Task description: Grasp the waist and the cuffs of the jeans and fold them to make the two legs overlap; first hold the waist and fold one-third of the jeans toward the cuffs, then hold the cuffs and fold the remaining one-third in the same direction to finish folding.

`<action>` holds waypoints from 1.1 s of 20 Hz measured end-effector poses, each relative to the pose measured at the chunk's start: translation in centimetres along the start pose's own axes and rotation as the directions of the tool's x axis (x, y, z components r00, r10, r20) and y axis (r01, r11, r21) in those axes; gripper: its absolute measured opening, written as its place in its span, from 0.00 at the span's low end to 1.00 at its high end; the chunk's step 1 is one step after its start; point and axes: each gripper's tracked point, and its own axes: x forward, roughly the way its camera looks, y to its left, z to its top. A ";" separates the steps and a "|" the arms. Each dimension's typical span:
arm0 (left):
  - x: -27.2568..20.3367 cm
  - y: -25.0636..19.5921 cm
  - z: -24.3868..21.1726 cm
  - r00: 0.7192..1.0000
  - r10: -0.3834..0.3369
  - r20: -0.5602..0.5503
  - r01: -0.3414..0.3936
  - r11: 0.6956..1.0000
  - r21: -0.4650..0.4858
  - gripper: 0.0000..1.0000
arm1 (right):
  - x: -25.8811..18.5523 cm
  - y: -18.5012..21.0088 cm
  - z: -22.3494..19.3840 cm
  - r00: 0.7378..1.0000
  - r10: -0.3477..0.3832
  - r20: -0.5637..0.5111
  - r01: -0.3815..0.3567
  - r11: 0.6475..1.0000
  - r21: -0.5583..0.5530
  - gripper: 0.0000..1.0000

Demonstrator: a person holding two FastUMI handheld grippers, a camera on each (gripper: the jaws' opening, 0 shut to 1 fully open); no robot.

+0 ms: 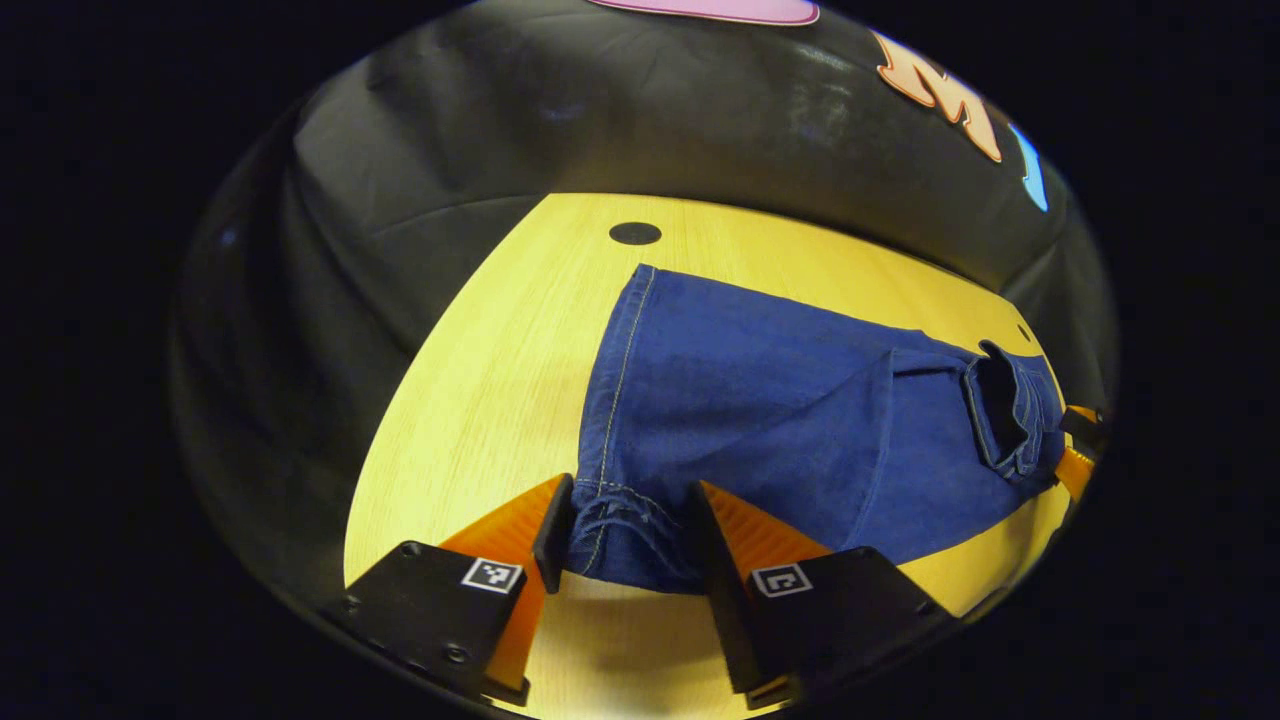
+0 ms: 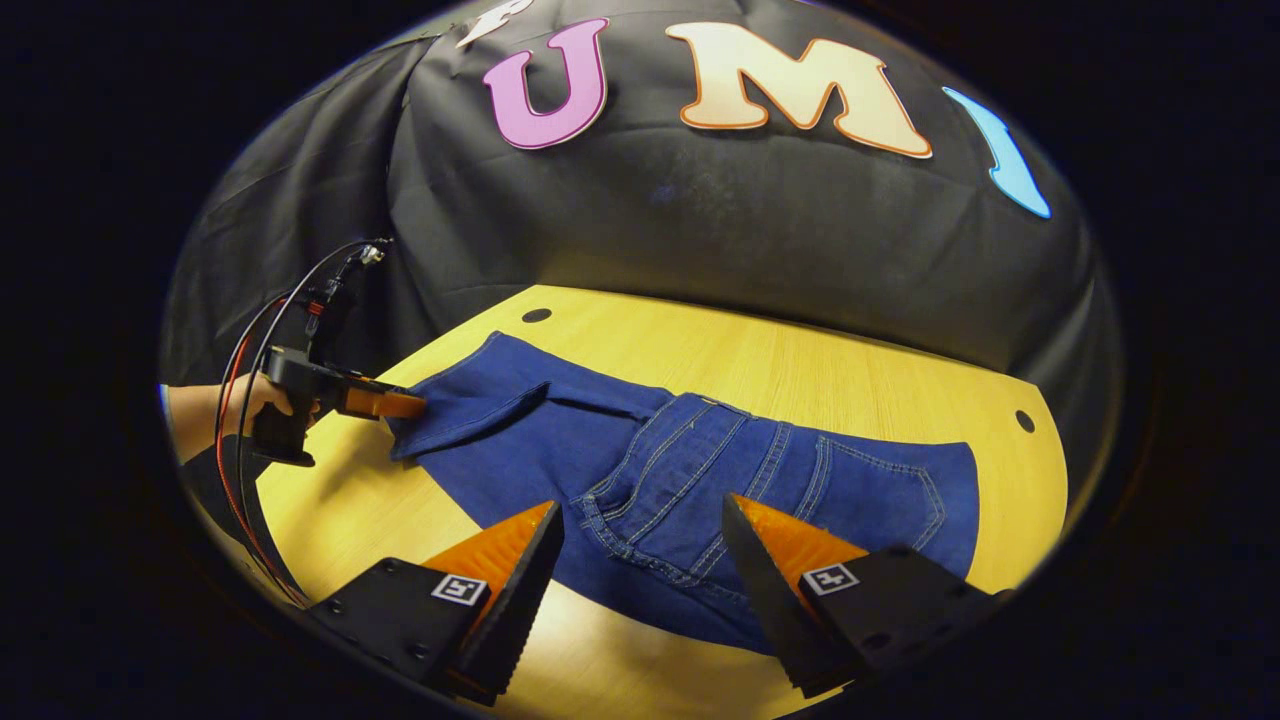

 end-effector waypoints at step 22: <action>-12.7 -23.3 14.5 0.914 -0.281 0.292 0.288 0.957 0.021 0.00 | -14.6 -7.8 -0.2 0.979 -0.093 0.181 0.096 0.995 -0.007 0.98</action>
